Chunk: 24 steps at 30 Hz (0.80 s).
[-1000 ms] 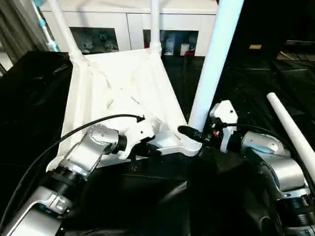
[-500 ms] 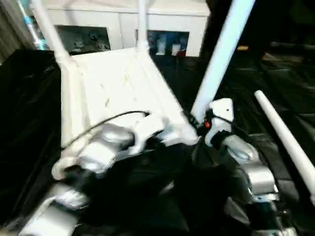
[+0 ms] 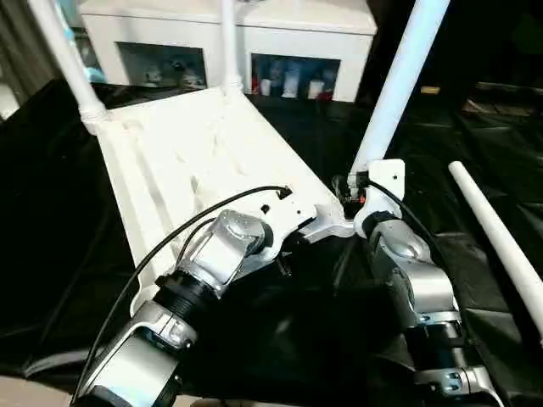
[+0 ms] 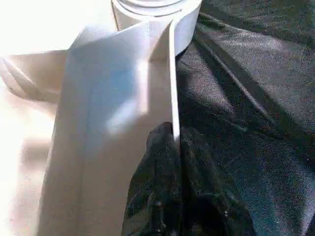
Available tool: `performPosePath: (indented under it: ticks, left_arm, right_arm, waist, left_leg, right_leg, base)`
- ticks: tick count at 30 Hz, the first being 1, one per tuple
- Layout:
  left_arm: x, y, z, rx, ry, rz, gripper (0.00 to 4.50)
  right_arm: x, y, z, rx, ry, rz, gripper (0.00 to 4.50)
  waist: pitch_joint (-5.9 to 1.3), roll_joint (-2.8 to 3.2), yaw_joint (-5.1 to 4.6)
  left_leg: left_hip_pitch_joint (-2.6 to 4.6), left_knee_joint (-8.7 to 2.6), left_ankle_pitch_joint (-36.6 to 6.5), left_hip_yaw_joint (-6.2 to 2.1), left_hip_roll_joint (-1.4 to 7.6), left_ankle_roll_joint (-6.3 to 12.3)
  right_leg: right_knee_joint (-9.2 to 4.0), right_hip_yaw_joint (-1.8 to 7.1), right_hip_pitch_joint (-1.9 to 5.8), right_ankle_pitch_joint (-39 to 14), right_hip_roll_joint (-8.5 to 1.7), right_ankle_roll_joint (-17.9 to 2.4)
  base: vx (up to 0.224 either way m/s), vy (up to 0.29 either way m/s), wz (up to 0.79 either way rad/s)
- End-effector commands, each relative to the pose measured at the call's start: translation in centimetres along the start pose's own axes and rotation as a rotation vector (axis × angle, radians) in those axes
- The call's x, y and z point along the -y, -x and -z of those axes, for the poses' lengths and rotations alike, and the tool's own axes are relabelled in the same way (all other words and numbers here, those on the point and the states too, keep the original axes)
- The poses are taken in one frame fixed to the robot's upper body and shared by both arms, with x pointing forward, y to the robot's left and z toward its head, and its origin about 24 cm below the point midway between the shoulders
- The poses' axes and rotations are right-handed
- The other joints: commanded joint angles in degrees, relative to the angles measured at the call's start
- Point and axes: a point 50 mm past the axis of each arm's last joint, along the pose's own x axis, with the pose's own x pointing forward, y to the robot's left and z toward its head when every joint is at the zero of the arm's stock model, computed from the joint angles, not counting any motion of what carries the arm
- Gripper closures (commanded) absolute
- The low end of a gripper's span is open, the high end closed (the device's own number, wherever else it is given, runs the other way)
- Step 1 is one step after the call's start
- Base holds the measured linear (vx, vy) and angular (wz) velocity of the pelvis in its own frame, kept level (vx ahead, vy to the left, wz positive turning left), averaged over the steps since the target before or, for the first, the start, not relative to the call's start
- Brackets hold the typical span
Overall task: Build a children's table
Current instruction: Rotate leg to tighten
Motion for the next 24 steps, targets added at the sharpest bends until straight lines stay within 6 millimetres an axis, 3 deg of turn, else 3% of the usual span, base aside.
performPosePath:
  ticks: [1, 3, 4, 6, 7, 9, 10, 13, 15, 16, 18, 19, 20, 21, 22, 23, 24]
  left_arm:
    - [0.9, -0.9, 0.9, -0.054, 0.0, 0.034, 4.5]
    - [0.8, -0.7, 0.9, -0.051, -0.004, 0.032, 4.5]
    - [0.7, -0.7, 0.9, -0.05, -0.004, 0.031, 4.5]
    - [0.7, -0.6, 1.0, -0.05, -0.003, 0.03, 4.5]
    - [0.6, -0.5, 1.2, -0.051, -0.002, 0.03, 4.5]
    - [0.5, -0.4, 1.2, -0.051, -0.002, 0.03, 4.5]
    - [0.5, -0.4, 1.2, -0.05, -0.003, 0.031, 4.5]
    - [0.4, -0.3, 1.2, -0.045, -0.006, 0.031, 4.5]
    - [0.4, -0.2, 1.1, -0.04, -0.008, 0.031, 4.5]
    - [0.4, -0.1, 1.1, -0.038, -0.01, 0.032, 4.5]
    - [0.2, 0.0, 1.0, -0.031, -0.016, 0.031, 4.5]
    - [0.2, 0.0, 0.9, -0.028, -0.018, 0.031, 4.5]
    - [0.2, 0.0, 0.9, -0.027, -0.019, 0.031, 4.5]
    - [0.1, 0.1, 0.9, -0.024, -0.021, 0.031, 4.5]
    - [0.1, 0.1, 0.9, -0.023, -0.022, 0.031, 4.5]
    - [0.1, 0.1, 0.8, -0.021, -0.026, 0.032, 4.5]
    - [0.1, 0.2, 0.8, -0.019, -0.029, 0.032, 4.5]
  right_arm:
    - [-1.3, 1.0, 7.6, -0.35, -0.041, -0.033, 2.66]
    - [-1.5, 0.7, 7.3, -0.335, -0.043, -0.04, 2.66]
    - [-1.6, 0.6, 7.0, -0.317, -0.047, -0.055, 2.66]
    - [-1.8, 0.4, 6.6, -0.285, -0.044, -0.075, 2.66]
    - [-2.0, 0.3, 6.1, -0.256, -0.053, -0.093, 2.66]
    - [-2.0, 0.3, 5.9, -0.242, -0.065, -0.098, 2.66]
    - [-2.0, 0.2, 5.6, -0.226, -0.079, -0.108, 2.66]
    - [-1.9, 0.0, 4.7, -0.186, -0.092, -0.118, 1.96]
    - [-1.7, -0.1, 4.2, -0.163, -0.09, -0.125, 1.88]
    - [-1.6, -0.2, 3.9, -0.151, -0.081, -0.126, 1.76]
    - [-1.5, -0.4, 3.0, -0.109, -0.044, -0.152, 1.53]
    - [-1.4, -0.4, 2.6, -0.097, -0.032, -0.16, 1.47]
    - [-1.4, -0.5, 2.4, -0.086, -0.024, -0.166, 1.42]
    - [-1.4, -0.5, 2.0, -0.072, -0.015, -0.172, 1.3]
    - [-1.3, -0.5, 1.8, -0.063, -0.01, -0.175, 1.17]
    - [-1.3, -0.5, 1.5, -0.048, -0.001, -0.186, 1.08]
    - [-1.2, -0.5, 1.1, -0.033, 0.009, -0.196, 1.03]
  waist:
    - [0.16, 0.39, -0.1]
    - [0.12, 0.46, -0.16]
    - [-0.02, 0.03, -0.27]
    - [-0.31, 0.25, -0.18]
    - [-0.45, 0.27, 0.0]
    - [-0.37, -0.07, -0.1]
    - [-0.24, 0.04, -0.03]
    - [-0.15, 0.07, 0.04]
    - [-0.25, 0.14, 0.07]
    - [-0.32, 0.17, 0.21]
    - [-0.86, -0.29, 0.1]
    - [-0.73, 0.0, 0.22]
    - [-0.46, 0.24, 0.22]
    - [-0.48, 0.26, 0.18]
    - [-0.9, 0.02, 0.31]
    - [-1.15, -0.09, 0.43]
    - [-1.24, -0.03, 0.52]
  left_leg:
    - [0.02, -6.18, -28.2, -2.61, 5.26, -1.2]
    - [-0.13, -6.27, -27.6, -2.74, 5.25, -0.84]
    - [-0.24, -6.33, -27.0, -2.69, 5.22, -0.65]
    - [-0.45, -6.39, -24.0, -2.56, 5.39, -0.25]
    - [-0.44, -6.37, -19.7, -2.03, 5.61, 0.35]
    - [-0.49, -6.35, -18.5, -1.7, 5.67, 0.71]
    - [-0.46, -6.4, -19.3, -1.45, 5.6, 0.83]
    - [-0.25, -6.36, -20.2, -1.29, 5.77, 0.59]
    - [-0.09, -6.25, -20.2, -1.18, 5.82, 0.55]
    - [-0.07, -6.23, -19.7, -1.03, 5.94, 0.28]
    - [-0.76, -5.96, -13.3, -0.61, 5.95, 1.34]
    - [-0.53, -5.92, -12.4, -0.08, 5.98, 2.29]
    - [-0.04, -5.94, -18.2, 0.26, 5.98, 2.02]
    - [0.12, -5.8, -21.1, 0.37, 5.84, 1.25]
    - [-0.2, -5.85, -20.8, 0.34, 5.87, 0.7]
    - [-0.79, -5.92, -17.1, 0.46, 5.96, 1.13]
    - [-0.92, -5.82, -15.2, 0.59, 6.01, 1.42]
  right_leg:
    - [-6.09, 3.7, -1.49, -27.5, -5.6, -4.9]
    - [-6.39, 3.62, -1.55, -29.9, -5.8, -4.2]
    - [-6.47, 3.54, -1.4, -29.7, -5.76, -4.2]
    - [-6.41, 3.47, -1.17, -26.4, -5.84, -4.6]
    - [-5.91, 3.57, -1.2, -18.5, -5.46, -6.1]
    - [-5.67, 3.45, -1.11, -15.7, -5.28, -7.1]
    - [-5.73, 3.47, -1.19, -17.5, -5.31, -7.4]
    - [-6.06, 3.59, -1.46, -20.9, -5.51, -7.3]
    - [-6.04, 3.66, -1.6, -20.6, -5.55, -7.8]
    - [-5.99, 3.59, -1.53, -19.2, -5.54, -8.2]
    - [-5.03, 3.35, -0.71, -11.4, -5.15, -9.0]
    - [-5.11, 3.23, -1.08, -10.3, -5.01, -9.7]
    - [-5.81, 3.34, -2.01, -17.1, -5.19, -9.8]
    - [-6.21, 3.41, -2.38, -21.4, -5.28, -9.3]
    - [-6.19, 3.48, -2.28, -23.0, -5.3, -7.9]
    - [-5.85, 3.42, -1.95, -19.0, -5.08, -7.7]
    - [-5.64, 3.37, -1.88, -16.1, -4.99, -8.0]
  base:
    - [0.0, 0.0, 0.0]
    - [0.0, 0.0, 0.0]
    - [0.0, 0.0, 0.0]
    - [0.0, 0.0, 0.0]
    - [0.0, 0.0, 0.0]
    - [0.0, 0.0, 0.0]
    - [0.0, 0.0, 0.0]
    - [0.0, 0.0, 0.0]
    - [0.0, 0.0, 0.0]
    - [0.0, 0.0, 0.0]
    - [0.0, 0.0, 0.0]
    - [0.0, 0.0, 0.0]
    - [0.0, 0.0, 0.0]
    - [0.0, 0.0, 0.0]
    - [0.0, 0.0, 0.0]
    - [0.0, 0.0, 0.0]
    - [0.0, 0.0, 0.0]
